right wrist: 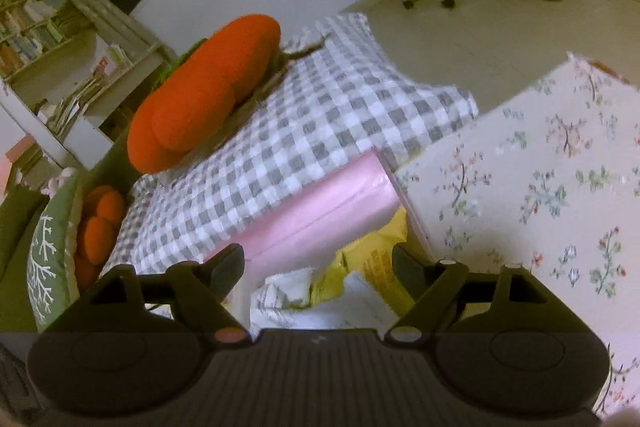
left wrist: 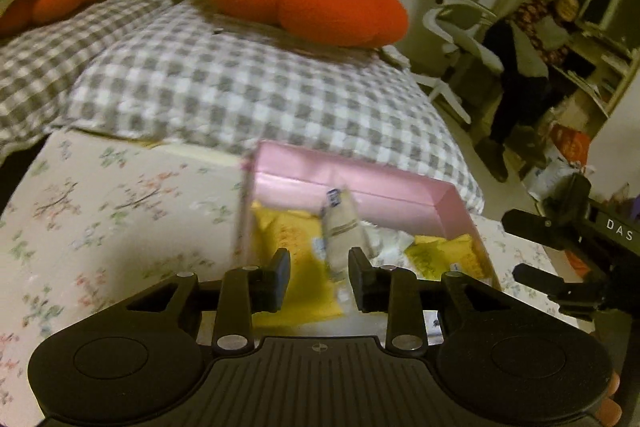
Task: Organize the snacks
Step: 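Release both items in the box and withdraw both tools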
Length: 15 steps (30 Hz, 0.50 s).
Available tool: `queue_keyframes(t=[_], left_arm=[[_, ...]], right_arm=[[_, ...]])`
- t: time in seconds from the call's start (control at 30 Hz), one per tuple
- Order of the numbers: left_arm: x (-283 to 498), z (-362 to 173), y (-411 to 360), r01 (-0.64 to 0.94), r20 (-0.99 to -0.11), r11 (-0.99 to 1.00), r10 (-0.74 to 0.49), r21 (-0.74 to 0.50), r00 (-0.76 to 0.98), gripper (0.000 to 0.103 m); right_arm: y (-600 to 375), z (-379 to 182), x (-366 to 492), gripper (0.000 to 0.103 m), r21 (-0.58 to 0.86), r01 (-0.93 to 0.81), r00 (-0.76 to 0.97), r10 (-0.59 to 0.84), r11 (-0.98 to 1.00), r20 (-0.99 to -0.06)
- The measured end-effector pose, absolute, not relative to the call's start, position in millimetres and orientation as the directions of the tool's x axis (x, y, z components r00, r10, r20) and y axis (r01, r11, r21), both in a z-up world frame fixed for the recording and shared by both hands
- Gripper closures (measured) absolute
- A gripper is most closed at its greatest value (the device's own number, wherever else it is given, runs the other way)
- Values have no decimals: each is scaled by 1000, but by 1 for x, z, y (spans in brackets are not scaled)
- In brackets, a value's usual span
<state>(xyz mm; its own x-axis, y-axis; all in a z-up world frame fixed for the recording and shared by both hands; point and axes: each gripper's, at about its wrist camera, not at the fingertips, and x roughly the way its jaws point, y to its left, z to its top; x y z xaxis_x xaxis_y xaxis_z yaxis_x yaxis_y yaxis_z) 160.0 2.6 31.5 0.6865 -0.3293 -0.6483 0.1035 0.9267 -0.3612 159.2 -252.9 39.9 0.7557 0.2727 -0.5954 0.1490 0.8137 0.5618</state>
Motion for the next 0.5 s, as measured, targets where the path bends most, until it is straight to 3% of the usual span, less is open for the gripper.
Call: queue_keyframes(t=[0.23, 0.5], left_arm=[[139, 33, 19, 63, -678, 931, -308, -361, 668, 72], [113, 35, 41, 23, -713, 954, -238, -298, 660, 59]], right_arm=[[-252, 45, 148, 24, 548, 144, 725, 288, 824, -625], [-256, 46, 130, 24, 528, 177, 678, 287, 831, -677]])
